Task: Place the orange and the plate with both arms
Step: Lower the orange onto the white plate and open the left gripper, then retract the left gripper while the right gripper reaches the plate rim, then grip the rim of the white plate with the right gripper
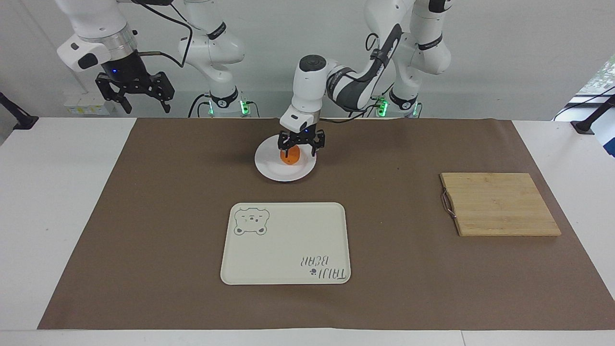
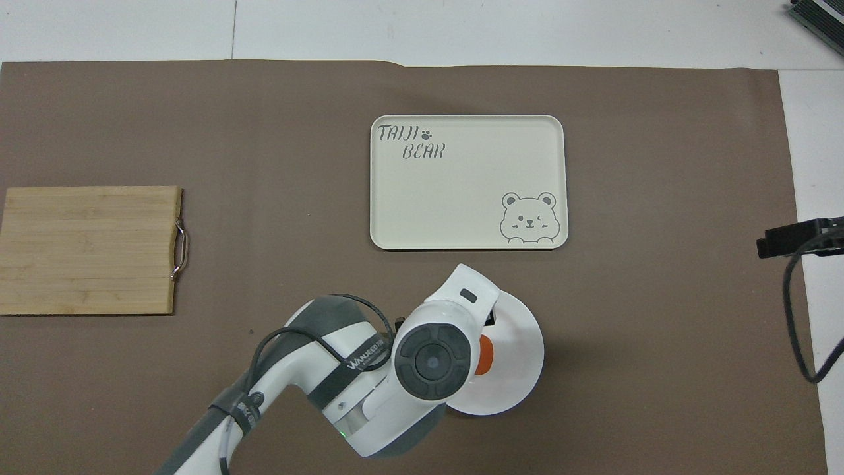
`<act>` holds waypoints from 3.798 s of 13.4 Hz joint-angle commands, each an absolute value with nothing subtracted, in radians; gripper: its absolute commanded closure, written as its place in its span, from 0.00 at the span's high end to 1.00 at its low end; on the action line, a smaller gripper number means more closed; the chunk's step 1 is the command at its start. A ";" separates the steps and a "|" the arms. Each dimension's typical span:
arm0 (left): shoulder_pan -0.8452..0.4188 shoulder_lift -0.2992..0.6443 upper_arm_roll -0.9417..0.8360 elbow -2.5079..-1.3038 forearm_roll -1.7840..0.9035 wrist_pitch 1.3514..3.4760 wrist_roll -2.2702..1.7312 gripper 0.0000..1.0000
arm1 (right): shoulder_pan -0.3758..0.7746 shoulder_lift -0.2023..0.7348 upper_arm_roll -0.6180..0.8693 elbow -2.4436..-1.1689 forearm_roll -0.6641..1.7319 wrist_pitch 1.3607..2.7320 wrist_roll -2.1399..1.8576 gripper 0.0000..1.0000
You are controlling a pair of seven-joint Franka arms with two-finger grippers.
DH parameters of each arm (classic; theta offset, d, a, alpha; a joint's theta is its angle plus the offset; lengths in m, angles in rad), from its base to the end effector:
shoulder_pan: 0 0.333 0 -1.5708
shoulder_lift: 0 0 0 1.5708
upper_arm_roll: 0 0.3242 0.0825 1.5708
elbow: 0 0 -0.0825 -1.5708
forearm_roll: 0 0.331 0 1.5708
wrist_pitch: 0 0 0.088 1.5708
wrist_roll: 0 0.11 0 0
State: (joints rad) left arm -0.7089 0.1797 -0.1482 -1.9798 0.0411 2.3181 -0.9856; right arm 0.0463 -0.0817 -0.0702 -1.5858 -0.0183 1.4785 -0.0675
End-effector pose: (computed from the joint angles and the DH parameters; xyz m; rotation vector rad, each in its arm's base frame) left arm 0.3730 -0.4235 0.4284 3.0090 0.1618 0.1543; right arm 0.4655 -0.0150 0.6549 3.1293 0.0664 -0.0412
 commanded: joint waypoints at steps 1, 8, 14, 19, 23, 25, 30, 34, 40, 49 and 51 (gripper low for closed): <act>-0.597 0.173 -0.155 -1.965 0.055 2.273 -0.864 1.00 | 0.038 -0.106 -0.055 -1.695 0.047 1.535 -0.086 1.00; -0.304 0.150 -0.155 -1.960 0.044 2.246 -0.511 1.00 | 0.075 -0.100 -0.048 -1.926 0.236 1.709 -0.175 1.00; -0.132 0.132 -0.160 -1.927 0.034 2.214 -0.298 1.00 | 0.153 -0.107 -0.048 -2.204 0.539 1.931 -0.285 1.00; -0.029 0.103 -0.152 -1.810 -0.006 2.004 -0.071 1.00 | 0.155 -0.104 -0.048 -2.376 0.767 2.052 -0.492 1.00; 0.012 0.107 -0.150 -1.683 -0.008 1.867 -0.031 1.00 | 0.114 -0.097 -0.049 -2.469 0.865 2.062 -0.630 1.00; 0.028 0.112 -0.150 -1.634 -0.006 1.826 -0.031 1.00 | 0.097 -0.086 -0.049 -2.512 0.915 2.065 -0.691 1.00; 0.074 0.107 -0.150 -1.605 -0.006 1.772 0.003 1.00 | 0.094 -0.066 -0.048 -2.566 0.997 2.077 -0.724 1.00; 0.071 0.104 -0.152 -1.614 -0.006 1.781 0.005 1.00 | 0.094 -0.063 -0.049 -2.614 1.043 2.079 -0.718 1.00; 0.074 0.107 -0.152 -1.606 0.000 1.784 0.002 1.00 | 0.106 -0.061 -0.048 -2.622 1.077 2.080 -0.695 1.00; -0.046 0.008 -0.021 -1.601 0.005 1.689 0.012 1.00 | 0.195 -0.055 -0.048 -2.620 1.172 2.151 -0.655 1.00; -0.044 -0.005 -0.020 -1.586 0.009 1.622 0.058 1.00 | 0.195 -0.054 -0.048 -2.620 1.172 2.152 -0.657 1.00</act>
State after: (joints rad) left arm -0.0318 0.0241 -0.0361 -1.5958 0.0077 1.6864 0.0159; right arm 0.1975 -0.0543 -0.0499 -2.6138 1.1406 2.1375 -0.6600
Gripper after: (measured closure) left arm 0.000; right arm 0.000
